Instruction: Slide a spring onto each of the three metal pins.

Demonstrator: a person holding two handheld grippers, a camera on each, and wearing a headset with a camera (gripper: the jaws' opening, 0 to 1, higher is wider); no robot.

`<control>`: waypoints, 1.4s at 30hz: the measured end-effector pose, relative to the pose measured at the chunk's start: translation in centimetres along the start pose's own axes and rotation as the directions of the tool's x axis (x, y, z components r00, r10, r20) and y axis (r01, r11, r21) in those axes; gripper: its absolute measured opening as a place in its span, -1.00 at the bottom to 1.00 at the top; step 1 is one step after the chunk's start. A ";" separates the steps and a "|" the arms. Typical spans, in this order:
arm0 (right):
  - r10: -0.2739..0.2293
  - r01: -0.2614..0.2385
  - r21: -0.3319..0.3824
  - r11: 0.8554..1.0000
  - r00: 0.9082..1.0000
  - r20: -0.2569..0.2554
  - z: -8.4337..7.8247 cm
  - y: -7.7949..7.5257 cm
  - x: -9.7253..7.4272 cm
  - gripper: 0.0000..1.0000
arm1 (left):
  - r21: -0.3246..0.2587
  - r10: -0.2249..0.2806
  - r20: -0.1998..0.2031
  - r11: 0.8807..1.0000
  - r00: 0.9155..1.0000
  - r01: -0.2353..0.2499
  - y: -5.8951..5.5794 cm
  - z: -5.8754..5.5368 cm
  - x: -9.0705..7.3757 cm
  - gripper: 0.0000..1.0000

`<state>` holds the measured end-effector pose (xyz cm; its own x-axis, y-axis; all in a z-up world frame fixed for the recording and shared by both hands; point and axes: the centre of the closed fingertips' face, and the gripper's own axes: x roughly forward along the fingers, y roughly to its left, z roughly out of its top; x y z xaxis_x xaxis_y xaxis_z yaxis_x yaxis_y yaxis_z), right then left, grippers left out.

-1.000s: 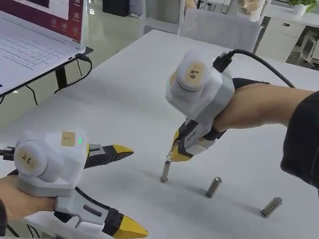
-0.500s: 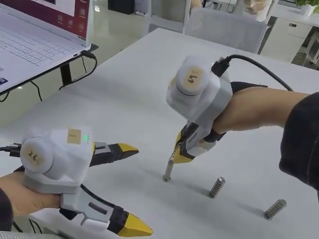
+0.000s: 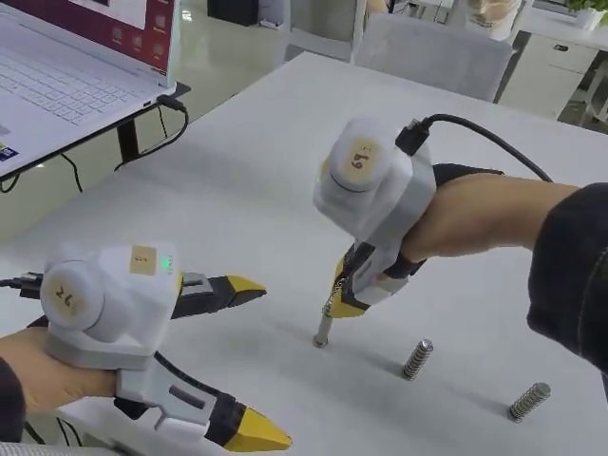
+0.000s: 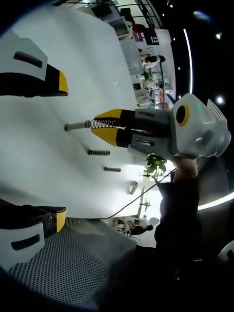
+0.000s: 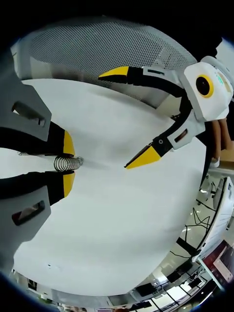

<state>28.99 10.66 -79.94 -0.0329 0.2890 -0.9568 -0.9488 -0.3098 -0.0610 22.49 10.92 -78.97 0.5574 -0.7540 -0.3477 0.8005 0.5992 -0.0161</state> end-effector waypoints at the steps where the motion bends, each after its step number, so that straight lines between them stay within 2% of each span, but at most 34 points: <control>1: 0.002 -0.002 0.001 1.000 1.000 -0.003 0.0 0.0 0.1 -0.82 | -0.001 0.000 0.001 1.000 1.000 0.000 0.0 0.0 0.0 0.80; 17: 0.015 -0.015 0.004 1.000 0.999 -0.036 -0.5 0.4 2.7 -0.81 | -0.005 0.000 0.001 1.000 1.000 0.000 0.1 0.0 -0.1 0.78; 31: 0.024 -0.024 0.018 1.000 0.999 -0.028 -0.8 0.4 4.7 -0.81 | -0.011 0.000 0.004 1.000 1.000 0.000 0.2 0.0 -0.2 0.78; 42: 0.021 -0.021 0.033 0.999 1.000 -0.002 -0.9 0.4 5.0 -0.78 | -0.012 -0.001 0.002 1.000 1.000 0.001 0.0 0.1 -0.1 0.78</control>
<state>28.74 11.14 -84.97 -0.0521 0.2801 -0.9586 -0.9577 -0.2861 -0.0316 22.46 10.97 -78.86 0.5567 -0.7553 -0.3459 0.7986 0.6013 -0.0277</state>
